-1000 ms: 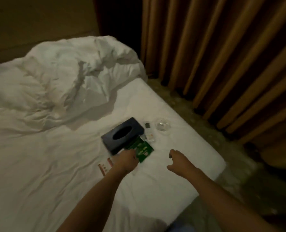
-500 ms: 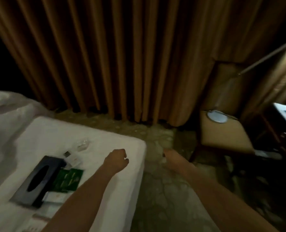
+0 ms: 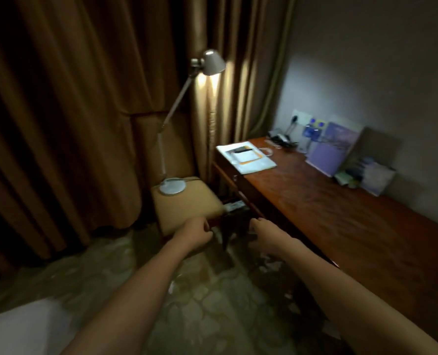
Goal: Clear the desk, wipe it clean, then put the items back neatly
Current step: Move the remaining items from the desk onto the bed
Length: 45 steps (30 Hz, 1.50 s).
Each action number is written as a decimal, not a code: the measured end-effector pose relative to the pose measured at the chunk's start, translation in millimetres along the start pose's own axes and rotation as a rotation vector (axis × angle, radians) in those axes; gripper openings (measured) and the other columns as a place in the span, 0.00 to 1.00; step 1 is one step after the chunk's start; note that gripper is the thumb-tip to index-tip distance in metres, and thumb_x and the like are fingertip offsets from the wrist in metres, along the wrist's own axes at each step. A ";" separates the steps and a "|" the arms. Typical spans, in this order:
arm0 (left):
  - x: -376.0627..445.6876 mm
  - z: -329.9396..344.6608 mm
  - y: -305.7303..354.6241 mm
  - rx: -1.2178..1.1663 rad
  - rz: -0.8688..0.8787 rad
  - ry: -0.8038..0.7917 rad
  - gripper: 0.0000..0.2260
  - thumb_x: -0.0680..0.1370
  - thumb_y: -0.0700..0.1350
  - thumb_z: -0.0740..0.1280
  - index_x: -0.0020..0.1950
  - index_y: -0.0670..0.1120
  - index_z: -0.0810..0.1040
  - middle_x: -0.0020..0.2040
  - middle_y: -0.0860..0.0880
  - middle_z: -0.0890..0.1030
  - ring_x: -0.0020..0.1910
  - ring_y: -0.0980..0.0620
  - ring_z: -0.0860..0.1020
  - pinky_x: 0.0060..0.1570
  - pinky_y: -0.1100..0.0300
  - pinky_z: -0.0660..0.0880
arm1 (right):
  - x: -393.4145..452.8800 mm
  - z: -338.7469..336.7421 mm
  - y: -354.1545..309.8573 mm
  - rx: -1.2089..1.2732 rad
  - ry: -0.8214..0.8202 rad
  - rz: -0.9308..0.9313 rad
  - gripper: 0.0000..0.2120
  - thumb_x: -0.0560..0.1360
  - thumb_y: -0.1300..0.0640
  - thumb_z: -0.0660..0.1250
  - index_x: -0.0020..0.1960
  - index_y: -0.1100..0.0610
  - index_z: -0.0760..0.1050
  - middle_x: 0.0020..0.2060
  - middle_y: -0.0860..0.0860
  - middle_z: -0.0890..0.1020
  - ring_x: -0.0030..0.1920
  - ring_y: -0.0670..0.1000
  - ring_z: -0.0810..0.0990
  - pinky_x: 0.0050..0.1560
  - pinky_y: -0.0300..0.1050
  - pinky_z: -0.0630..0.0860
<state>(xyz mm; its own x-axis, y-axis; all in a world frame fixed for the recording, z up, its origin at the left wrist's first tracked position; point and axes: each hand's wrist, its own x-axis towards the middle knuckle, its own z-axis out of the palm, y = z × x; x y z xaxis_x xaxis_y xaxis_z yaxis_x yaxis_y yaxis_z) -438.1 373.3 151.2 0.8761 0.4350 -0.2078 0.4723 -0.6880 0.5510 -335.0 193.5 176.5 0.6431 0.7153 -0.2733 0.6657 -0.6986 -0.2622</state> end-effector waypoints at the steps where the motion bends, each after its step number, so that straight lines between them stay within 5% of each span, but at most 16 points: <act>1: 13.5 10.7 22.8 0.014 0.039 -0.019 0.07 0.76 0.46 0.65 0.52 0.45 0.78 0.50 0.46 0.80 0.50 0.47 0.77 0.51 0.54 0.75 | -3.0 -8.9 23.9 -0.005 0.018 0.027 0.16 0.74 0.54 0.68 0.58 0.59 0.70 0.55 0.55 0.73 0.54 0.55 0.73 0.48 0.45 0.71; 4: 47.9 40.0 80.2 0.081 0.157 -0.074 0.06 0.76 0.46 0.66 0.50 0.45 0.77 0.49 0.45 0.80 0.49 0.47 0.78 0.50 0.53 0.75 | -14.2 -26.0 89.0 0.014 0.066 0.115 0.13 0.74 0.54 0.68 0.53 0.57 0.68 0.52 0.53 0.71 0.49 0.53 0.71 0.45 0.44 0.70; 10: 103.6 87.6 167.5 0.197 0.314 -0.184 0.06 0.76 0.45 0.66 0.40 0.50 0.72 0.47 0.48 0.79 0.47 0.49 0.78 0.46 0.55 0.74 | -35.0 -27.0 190.3 0.072 0.097 0.316 0.22 0.76 0.51 0.68 0.65 0.58 0.68 0.62 0.55 0.72 0.59 0.55 0.72 0.55 0.45 0.72; 20: 216.6 150.6 251.7 0.334 0.468 -0.380 0.10 0.79 0.47 0.63 0.57 0.43 0.75 0.52 0.45 0.78 0.50 0.47 0.78 0.50 0.54 0.76 | 1.6 -29.2 299.3 0.150 0.133 0.544 0.20 0.75 0.52 0.68 0.63 0.59 0.69 0.60 0.56 0.73 0.57 0.55 0.73 0.54 0.45 0.72; 32: 419.1 164.3 331.3 0.303 0.535 -0.415 0.07 0.77 0.46 0.66 0.50 0.44 0.76 0.53 0.43 0.79 0.51 0.44 0.77 0.52 0.52 0.76 | 115.0 -74.1 407.9 0.306 0.209 0.797 0.21 0.74 0.52 0.69 0.64 0.56 0.69 0.62 0.53 0.73 0.60 0.52 0.73 0.59 0.45 0.74; 45: 514.6 232.3 425.5 0.391 0.684 -0.469 0.19 0.77 0.48 0.67 0.66 0.42 0.72 0.63 0.42 0.72 0.60 0.45 0.73 0.59 0.56 0.70 | 182.7 -118.5 536.6 0.365 0.324 0.902 0.22 0.72 0.53 0.71 0.64 0.56 0.70 0.61 0.53 0.74 0.60 0.52 0.73 0.58 0.44 0.74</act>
<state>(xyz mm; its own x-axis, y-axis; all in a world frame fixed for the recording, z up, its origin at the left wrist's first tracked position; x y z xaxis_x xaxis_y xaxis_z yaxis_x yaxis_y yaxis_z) 236.1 169.4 91.0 0.8857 -0.3617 -0.2910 -0.2401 -0.8935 0.3796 184.6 -49.2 95.6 0.9547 -0.1466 -0.2588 -0.2369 -0.9011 -0.3633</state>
